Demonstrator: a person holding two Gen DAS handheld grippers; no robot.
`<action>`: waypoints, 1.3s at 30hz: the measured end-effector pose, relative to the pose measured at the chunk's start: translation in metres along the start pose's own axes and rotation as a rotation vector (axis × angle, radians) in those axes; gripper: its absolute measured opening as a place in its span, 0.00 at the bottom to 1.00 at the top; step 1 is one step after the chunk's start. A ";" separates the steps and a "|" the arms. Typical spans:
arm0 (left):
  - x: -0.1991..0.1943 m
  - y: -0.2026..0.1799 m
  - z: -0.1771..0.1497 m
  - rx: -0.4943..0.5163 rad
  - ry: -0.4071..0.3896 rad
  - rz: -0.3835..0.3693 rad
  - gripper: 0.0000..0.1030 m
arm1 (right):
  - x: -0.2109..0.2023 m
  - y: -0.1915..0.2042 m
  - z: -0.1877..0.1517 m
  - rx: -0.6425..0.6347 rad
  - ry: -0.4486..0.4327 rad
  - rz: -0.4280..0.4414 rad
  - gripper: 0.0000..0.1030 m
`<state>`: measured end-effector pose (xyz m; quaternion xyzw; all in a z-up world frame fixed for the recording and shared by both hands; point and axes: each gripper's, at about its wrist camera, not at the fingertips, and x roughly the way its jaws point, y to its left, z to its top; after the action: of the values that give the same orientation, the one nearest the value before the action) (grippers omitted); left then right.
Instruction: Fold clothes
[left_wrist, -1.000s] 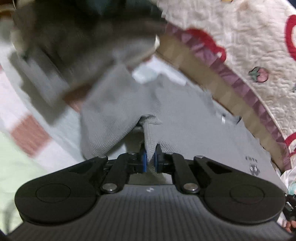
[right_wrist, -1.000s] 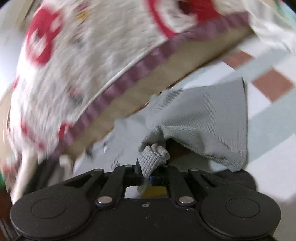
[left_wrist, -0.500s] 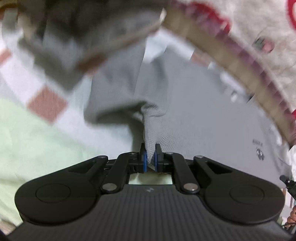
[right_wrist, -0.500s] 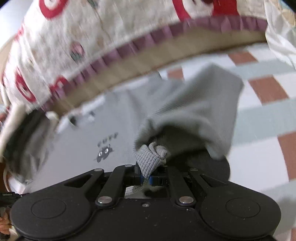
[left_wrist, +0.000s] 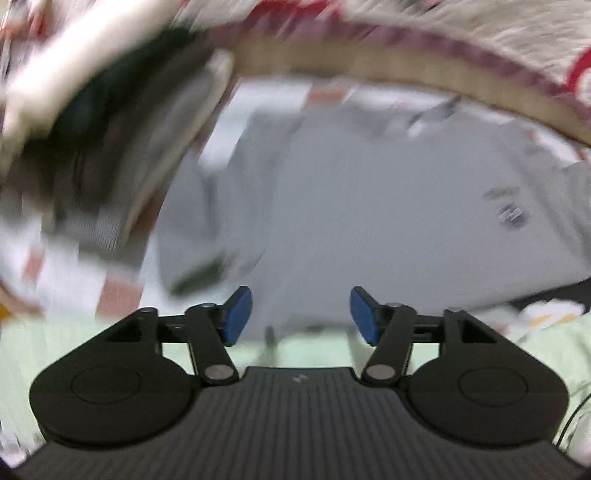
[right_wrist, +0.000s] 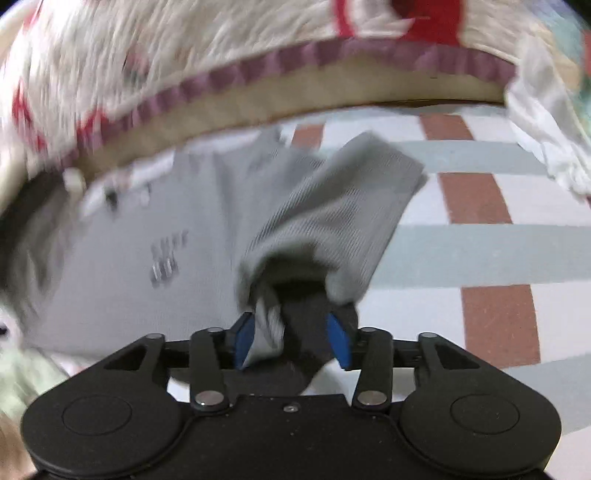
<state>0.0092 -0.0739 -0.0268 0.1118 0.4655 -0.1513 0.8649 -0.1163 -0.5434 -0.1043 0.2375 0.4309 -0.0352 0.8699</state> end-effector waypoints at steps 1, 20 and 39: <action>-0.001 -0.016 0.008 0.019 -0.040 -0.032 0.61 | -0.003 -0.016 0.002 0.103 -0.029 0.042 0.55; 0.130 -0.228 0.049 0.280 0.073 -0.277 0.63 | 0.042 -0.031 0.010 0.295 -0.605 -0.004 0.05; 0.138 -0.199 0.028 0.241 0.128 -0.373 0.69 | 0.052 -0.053 0.031 0.322 -0.513 0.016 0.07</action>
<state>0.0302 -0.2902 -0.1379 0.1357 0.5103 -0.3554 0.7712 -0.0747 -0.5965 -0.1479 0.3589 0.1841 -0.1552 0.9018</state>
